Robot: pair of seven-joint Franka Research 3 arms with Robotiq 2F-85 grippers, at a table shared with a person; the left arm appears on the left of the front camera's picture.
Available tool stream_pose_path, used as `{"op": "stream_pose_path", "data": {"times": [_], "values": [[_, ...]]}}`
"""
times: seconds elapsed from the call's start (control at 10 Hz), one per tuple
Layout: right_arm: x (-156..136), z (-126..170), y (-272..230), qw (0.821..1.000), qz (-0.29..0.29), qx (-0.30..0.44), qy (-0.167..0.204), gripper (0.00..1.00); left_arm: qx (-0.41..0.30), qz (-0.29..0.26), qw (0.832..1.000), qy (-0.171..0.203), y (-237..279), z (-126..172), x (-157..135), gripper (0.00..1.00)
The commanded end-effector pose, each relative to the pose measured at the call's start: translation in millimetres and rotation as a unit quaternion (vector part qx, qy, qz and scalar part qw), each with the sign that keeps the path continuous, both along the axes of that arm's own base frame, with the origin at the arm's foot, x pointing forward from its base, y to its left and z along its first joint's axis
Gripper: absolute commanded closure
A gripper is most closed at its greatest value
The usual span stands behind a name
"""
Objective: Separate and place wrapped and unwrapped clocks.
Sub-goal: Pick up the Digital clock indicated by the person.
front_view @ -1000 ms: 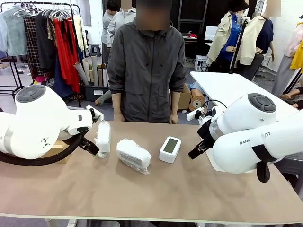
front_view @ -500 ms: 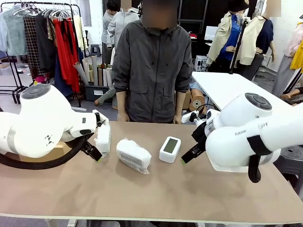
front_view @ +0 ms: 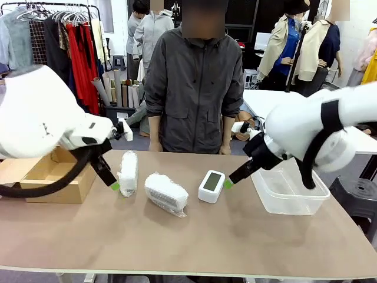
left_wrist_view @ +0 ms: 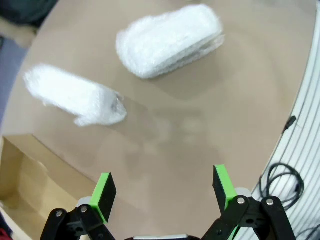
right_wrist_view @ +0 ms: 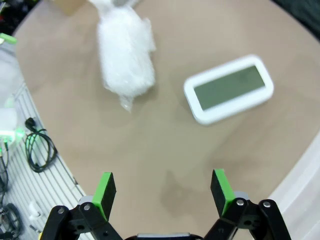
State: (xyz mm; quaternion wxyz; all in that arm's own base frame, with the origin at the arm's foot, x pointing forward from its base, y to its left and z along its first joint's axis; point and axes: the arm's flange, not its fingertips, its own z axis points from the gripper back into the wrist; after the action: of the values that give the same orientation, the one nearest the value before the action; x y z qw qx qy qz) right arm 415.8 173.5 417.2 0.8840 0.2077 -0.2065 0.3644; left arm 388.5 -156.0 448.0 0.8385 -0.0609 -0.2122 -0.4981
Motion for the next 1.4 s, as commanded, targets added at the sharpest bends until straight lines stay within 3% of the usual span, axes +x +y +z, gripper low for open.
{"op": "stream_pose_path", "data": {"times": [0.0, 0.1, 0.4, 0.5, 0.6, 0.9, 1.0, 1.3], "values": [[30.7, 5.5, -4.4, 0.997, 0.046, 0.056, -0.005, 0.0, -0.044, -0.101, 0.993, -0.032, 15.1, 17.8, 5.4, 0.0], [41.4, 15.5, -4.5, 0.996, 0.055, 0.073, -0.018, 0.0, -0.06, -0.134, 0.988, -0.049, 20.0, 33.9, 8.4, 0.0], [65.9, 31.3, -11.6, 0.993, 0.045, 0.105, -0.039, 0.0, -0.069, -0.15, 0.984, -0.067, 23.6, 62.9, 20.2, 0.0], [67.5, 32.4, -12.5, 0.995, 0.008, 0.081, -0.051, 0.0, -0.037, -0.043, 0.994, -0.089, 18.7, 62.3, 19.5, 0.0], [55.6, 39.2, -12.2, 0.995, 0.041, 0.091, -0.031, 0.0, -0.052, -0.143, 0.985, -0.076, 18.9, 63.8, 8.8, 0.0], [55.6, 39.2, -12.2, 0.995, 0.041, 0.091, -0.031, 0.0, -0.045, -0.119, 0.989, -0.079, 19.5, 65.8, 13.2, 0.0], [60.5, 37.6, -11.3, 0.995, 0.037, 0.082, -0.031, 0.0, -0.088, -0.176, 0.979, -0.047, 18.7, 63.8, 29.5, 0.0], [86.8, 40.2, -22.1, 0.987, 0.092, 0.107, -0.077, 0.0, -0.144, -0.217, 0.965, -0.028, 43.6, 91.8, 50.5, 0.0]]}}
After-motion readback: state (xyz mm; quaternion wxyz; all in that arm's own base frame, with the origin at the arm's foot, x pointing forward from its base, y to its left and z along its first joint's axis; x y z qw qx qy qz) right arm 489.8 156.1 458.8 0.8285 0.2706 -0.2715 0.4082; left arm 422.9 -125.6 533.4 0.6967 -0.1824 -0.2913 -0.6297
